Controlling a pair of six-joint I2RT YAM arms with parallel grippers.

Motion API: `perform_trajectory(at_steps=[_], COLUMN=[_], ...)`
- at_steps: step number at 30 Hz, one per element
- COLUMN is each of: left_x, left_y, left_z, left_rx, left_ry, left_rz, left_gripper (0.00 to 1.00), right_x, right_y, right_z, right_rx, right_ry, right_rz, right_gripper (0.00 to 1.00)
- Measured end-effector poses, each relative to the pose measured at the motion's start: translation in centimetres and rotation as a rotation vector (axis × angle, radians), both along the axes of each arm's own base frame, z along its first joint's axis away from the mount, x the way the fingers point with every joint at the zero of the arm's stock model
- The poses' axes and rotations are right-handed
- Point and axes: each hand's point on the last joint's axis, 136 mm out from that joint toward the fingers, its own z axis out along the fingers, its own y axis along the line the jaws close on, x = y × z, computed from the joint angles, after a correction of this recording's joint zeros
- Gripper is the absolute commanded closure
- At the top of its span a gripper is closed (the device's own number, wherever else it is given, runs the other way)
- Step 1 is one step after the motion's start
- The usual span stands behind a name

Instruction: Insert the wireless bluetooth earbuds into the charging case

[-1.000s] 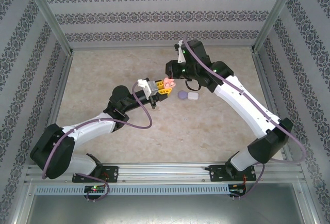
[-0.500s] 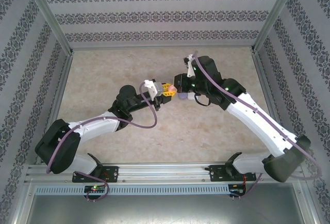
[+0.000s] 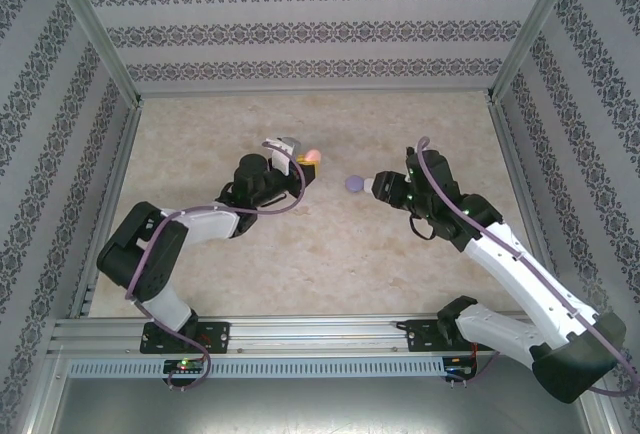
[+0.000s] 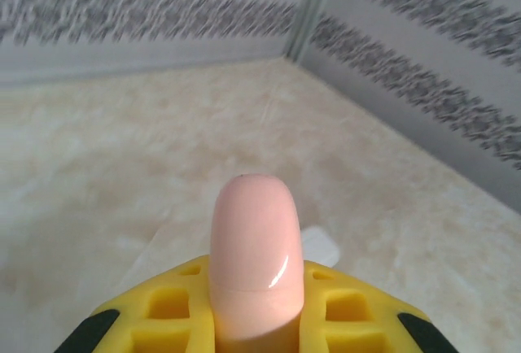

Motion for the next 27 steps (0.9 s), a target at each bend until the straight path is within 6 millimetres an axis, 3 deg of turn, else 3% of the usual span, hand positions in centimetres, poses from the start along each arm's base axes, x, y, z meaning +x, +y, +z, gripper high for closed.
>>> perform_trajectory(at_steps=[4,11,19,27], left_x=[1.4,5.1,4.3,3.1], left_y=[0.6,1.6,0.3,-0.4], left_z=[-3.4,-7.1,-11.9,-13.0], left_rx=[0.026,0.003,-0.025,-0.071], left_ry=[0.164,0.412,0.635,0.735], left_rz=[0.052,0.107,0.057,0.020], left_gripper=[1.00,1.00,0.99,0.98], right_x=[-0.4,-0.5,-0.2,0.0], right_y=[-1.4,-2.7,-3.4,-3.7], right_z=[-1.6,-2.6,-2.6,-2.7], right_rx=[-0.021,-0.033,-0.036,-0.040], right_ry=[0.019,0.033,0.033,0.036], right_rz=[-0.039,-0.076,-0.101,-0.109], right_gripper=[0.30,0.28,0.27,0.27])
